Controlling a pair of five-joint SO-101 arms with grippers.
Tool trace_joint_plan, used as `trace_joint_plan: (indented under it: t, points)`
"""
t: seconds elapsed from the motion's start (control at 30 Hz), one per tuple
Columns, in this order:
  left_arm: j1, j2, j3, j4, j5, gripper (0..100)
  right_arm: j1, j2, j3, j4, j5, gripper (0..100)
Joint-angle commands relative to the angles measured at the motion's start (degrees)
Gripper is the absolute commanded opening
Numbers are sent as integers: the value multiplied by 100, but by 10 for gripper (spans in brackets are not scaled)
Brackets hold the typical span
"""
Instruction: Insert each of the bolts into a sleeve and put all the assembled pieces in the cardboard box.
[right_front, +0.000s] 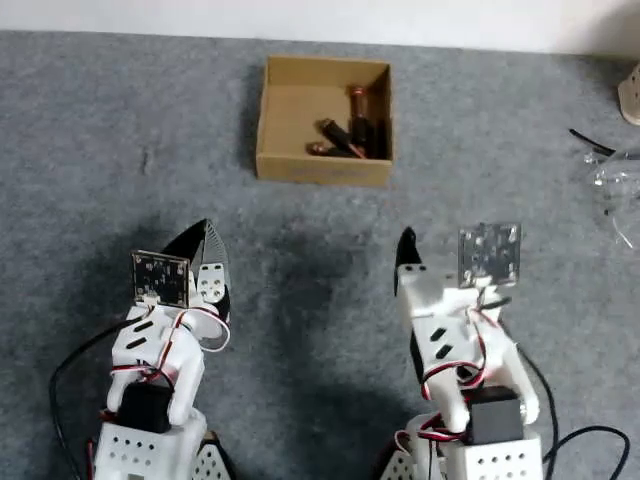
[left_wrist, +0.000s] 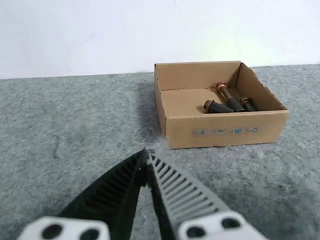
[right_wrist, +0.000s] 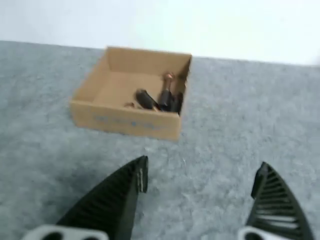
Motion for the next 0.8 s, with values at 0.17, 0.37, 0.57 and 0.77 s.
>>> trace_joint_plan:
  t: [0.17, 0.37, 0.57, 0.77]
  points:
    - [48, -48, 110, 9, -26, 11, 110, -1578, 1736, -338, 9, 300]
    - [57, -48, 110, 9, -26, 11, 110, -1499, 2325, -347, 9, 300]
    - [57, -48, 110, 9, -26, 11, 110, -1508, 2765, -347, 0, 300]
    - [57, -48, 110, 9, -26, 11, 154, -1508, 2985, -154, 0, 300]
